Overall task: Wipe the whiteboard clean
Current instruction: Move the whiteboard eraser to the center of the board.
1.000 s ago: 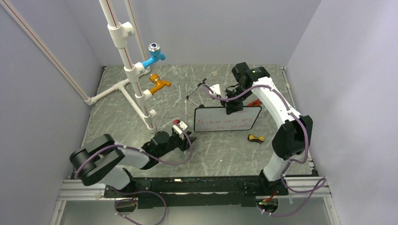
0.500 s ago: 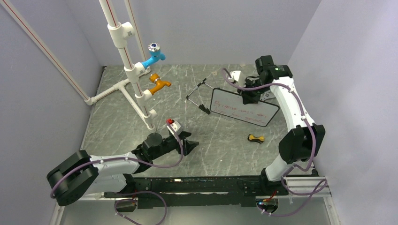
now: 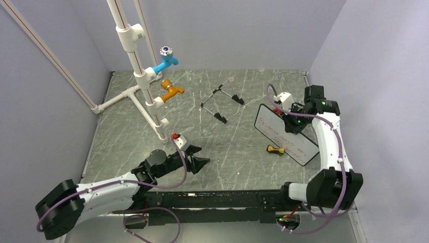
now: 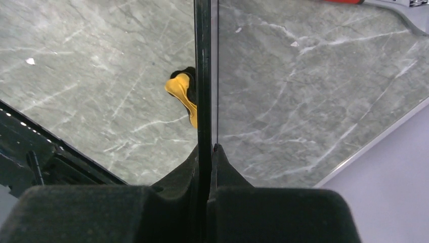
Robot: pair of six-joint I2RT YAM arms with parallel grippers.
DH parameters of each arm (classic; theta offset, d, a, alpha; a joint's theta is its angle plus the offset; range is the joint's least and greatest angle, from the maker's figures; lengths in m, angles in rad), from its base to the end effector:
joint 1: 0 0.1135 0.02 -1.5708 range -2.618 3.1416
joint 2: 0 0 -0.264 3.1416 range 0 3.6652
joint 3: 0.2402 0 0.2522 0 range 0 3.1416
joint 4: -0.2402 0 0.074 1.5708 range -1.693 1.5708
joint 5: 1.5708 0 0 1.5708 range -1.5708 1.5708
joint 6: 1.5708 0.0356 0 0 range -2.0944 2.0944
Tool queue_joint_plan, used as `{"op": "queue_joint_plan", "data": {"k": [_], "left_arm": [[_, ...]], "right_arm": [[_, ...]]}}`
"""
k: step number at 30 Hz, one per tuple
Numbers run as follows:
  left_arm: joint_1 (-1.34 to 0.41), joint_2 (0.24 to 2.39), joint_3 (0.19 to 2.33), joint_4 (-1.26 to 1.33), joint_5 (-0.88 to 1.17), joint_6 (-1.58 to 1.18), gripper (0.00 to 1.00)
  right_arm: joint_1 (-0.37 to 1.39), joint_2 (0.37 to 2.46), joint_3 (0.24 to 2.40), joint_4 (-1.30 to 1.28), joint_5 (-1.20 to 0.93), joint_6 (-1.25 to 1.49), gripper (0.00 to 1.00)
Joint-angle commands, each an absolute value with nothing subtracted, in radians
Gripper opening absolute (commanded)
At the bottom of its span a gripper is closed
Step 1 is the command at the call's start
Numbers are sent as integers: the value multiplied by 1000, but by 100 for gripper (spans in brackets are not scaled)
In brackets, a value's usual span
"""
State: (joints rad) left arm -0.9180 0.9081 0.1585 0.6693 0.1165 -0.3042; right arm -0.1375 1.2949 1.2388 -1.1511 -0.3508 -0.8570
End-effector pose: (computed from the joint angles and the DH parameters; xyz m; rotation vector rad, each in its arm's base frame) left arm 0.1102 -0.1509 0.1899 0.6190 1.6412 -1.0110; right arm 0.2337 -0.0200 0.3133 -1.0147 2.4525 0.1806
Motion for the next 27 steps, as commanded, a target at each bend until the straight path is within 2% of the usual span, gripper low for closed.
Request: {"op": "queue_joint_plan", "data": {"k": [1,6,10,13,18,22,27], "left_arm": [[-922,805,136,636,77,-317,73],[-922,722,111,616,71,-335,75],[-929,761,98,693,160,-303,75],[-981,848,99,790,227,-196,75],[-1085,1027,166,832,239,-32,75],[-1146,1192,261,808,199,152,75],[-1158,1394,386,807,262,366,77]], "right_arm": [[-129,1208,1177,-1071,-451,-719,0],[-84,1198,1124,-983,-536,-586,0],[113,1247,1152,-908,-527,-442,0],[239,1327,1205,-891,-575,-368,0],[285,1439,1289,-921,-666,-366,0],[279,1405,1320,-897,-608,-390,0],[240,1356,1301,-927,-601,-511,0]]}}
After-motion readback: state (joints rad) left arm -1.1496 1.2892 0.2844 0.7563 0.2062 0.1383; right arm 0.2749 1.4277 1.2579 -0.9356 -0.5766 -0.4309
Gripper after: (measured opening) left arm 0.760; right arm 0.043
